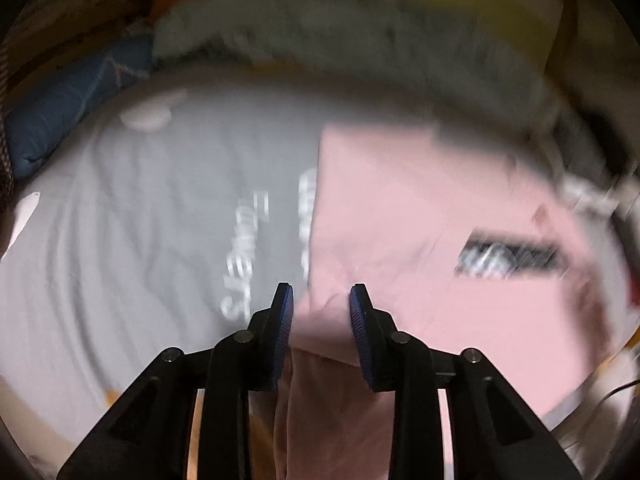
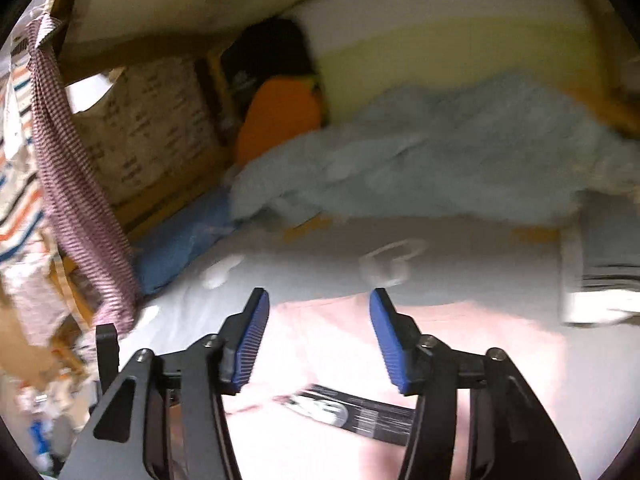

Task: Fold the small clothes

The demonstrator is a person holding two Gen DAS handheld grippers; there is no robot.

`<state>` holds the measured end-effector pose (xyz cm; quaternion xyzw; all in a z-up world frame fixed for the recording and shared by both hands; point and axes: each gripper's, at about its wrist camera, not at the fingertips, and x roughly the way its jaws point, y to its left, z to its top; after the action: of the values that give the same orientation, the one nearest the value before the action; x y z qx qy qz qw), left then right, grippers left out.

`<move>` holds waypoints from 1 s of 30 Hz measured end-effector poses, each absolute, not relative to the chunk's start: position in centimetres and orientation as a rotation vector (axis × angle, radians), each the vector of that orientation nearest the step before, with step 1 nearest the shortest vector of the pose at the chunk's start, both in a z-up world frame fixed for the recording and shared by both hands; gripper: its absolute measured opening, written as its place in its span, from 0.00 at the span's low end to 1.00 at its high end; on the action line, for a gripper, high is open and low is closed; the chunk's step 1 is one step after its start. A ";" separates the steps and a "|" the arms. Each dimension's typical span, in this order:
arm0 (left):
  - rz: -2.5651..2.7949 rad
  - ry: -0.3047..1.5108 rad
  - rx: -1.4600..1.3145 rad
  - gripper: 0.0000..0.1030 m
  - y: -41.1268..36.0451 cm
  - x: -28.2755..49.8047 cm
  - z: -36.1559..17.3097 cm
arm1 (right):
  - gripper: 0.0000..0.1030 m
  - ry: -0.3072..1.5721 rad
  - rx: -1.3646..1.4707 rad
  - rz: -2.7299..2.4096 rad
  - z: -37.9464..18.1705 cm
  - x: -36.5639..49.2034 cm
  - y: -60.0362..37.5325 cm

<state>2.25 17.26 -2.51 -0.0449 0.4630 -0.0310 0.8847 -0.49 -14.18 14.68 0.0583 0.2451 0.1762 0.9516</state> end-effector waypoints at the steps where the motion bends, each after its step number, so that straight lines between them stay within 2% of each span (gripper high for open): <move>1: -0.054 0.976 -0.072 0.28 16.9 2.4 -3.0 | 0.54 0.487 0.106 0.313 14.6 -1.4 -15.2; 8: -0.092 0.908 -0.122 0.28 17.7 1.6 -1.8 | 0.57 0.586 0.197 0.113 11.1 -4.7 -24.0; 11: -0.131 0.813 -0.189 0.36 18.9 1.3 0.6 | 0.57 0.630 0.243 0.059 8.7 -4.7 -26.6; 14: -0.154 0.802 -0.250 0.38 19.5 3.9 2.8 | 0.57 0.652 0.241 0.058 7.6 -3.8 -27.2; 18: -0.217 0.879 -0.172 0.38 18.0 9.3 3.2 | 0.57 0.633 0.205 0.038 6.9 -1.6 -26.9; 26: -0.203 1.041 -0.077 0.38 15.1 18.6 -0.5 | 0.57 0.586 0.161 -0.005 4.2 -0.5 -27.9; 29: -0.181 1.064 -0.078 0.30 15.2 19.8 -2.0 | 0.57 0.598 0.169 -0.010 3.3 -0.3 -28.6; 30: -0.179 1.075 -0.073 0.20 15.1 20.0 -2.5 | 0.57 0.602 0.184 -0.007 2.9 -0.1 -29.0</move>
<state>19.97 15.13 -2.47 -0.0346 0.5110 -0.0853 0.8547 -0.11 -28.96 2.94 0.0907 0.2958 -0.0034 0.9509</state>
